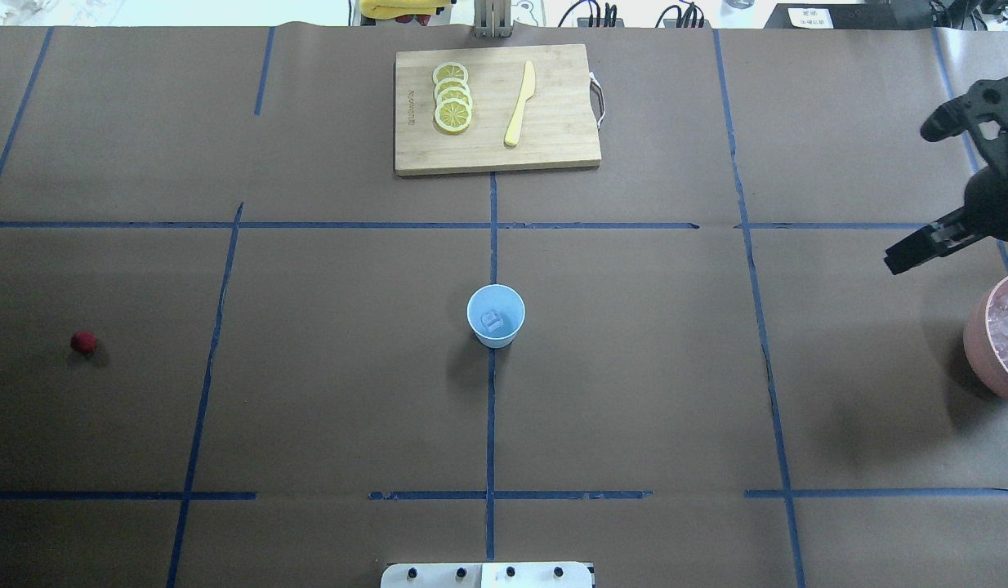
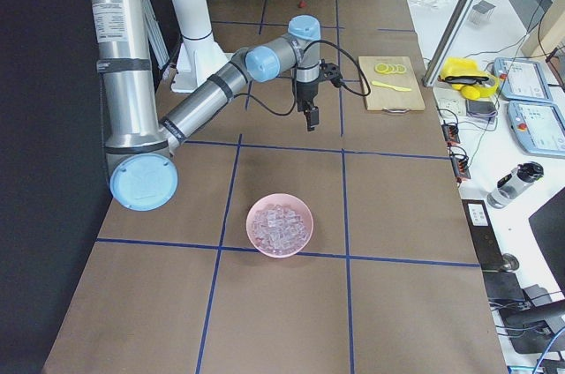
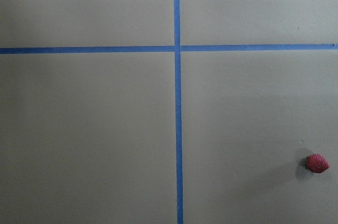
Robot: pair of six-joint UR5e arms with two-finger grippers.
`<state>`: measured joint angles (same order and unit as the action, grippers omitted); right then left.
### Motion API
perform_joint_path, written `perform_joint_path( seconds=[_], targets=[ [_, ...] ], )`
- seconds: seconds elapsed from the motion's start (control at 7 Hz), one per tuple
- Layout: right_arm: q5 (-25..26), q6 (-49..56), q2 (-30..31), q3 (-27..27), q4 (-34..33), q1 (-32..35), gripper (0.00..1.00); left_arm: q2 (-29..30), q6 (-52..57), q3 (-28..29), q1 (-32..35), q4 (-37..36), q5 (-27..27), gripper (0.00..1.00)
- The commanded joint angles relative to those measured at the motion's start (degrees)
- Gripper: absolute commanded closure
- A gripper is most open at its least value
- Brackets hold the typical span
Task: Put ice and strawberries in cup
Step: 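Move the empty right gripper back over the pink bowl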
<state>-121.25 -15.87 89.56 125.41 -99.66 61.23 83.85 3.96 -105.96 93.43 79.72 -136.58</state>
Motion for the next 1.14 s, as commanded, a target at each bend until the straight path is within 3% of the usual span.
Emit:
perform_joint_path(
  seconds=[0.0, 0.29, 0.86, 1.0],
  targets=[
    [-4.25, 11.42, 8.93, -3.48, 8.13, 9.3, 0.01, 0.0, 0.0, 0.05, 0.0, 0.0, 0.0, 0.0],
    [-6.19, 19.37, 11.07, -9.02, 10.62, 13.03, 0.03, 0.0, 0.0, 0.05, 0.0, 0.0, -0.09, 0.0],
    [-3.22, 20.44, 13.97, -10.27, 10.71, 13.12, 0.35, 0.0, 0.0, -0.04, 0.0, 0.0, -0.09, 0.0],
    [-3.03, 20.53, 14.06, -11.93, 10.63, 13.12, 0.39, 0.0, 0.0, -0.04, 0.0, 0.0, -0.09, 0.0]
  ],
)
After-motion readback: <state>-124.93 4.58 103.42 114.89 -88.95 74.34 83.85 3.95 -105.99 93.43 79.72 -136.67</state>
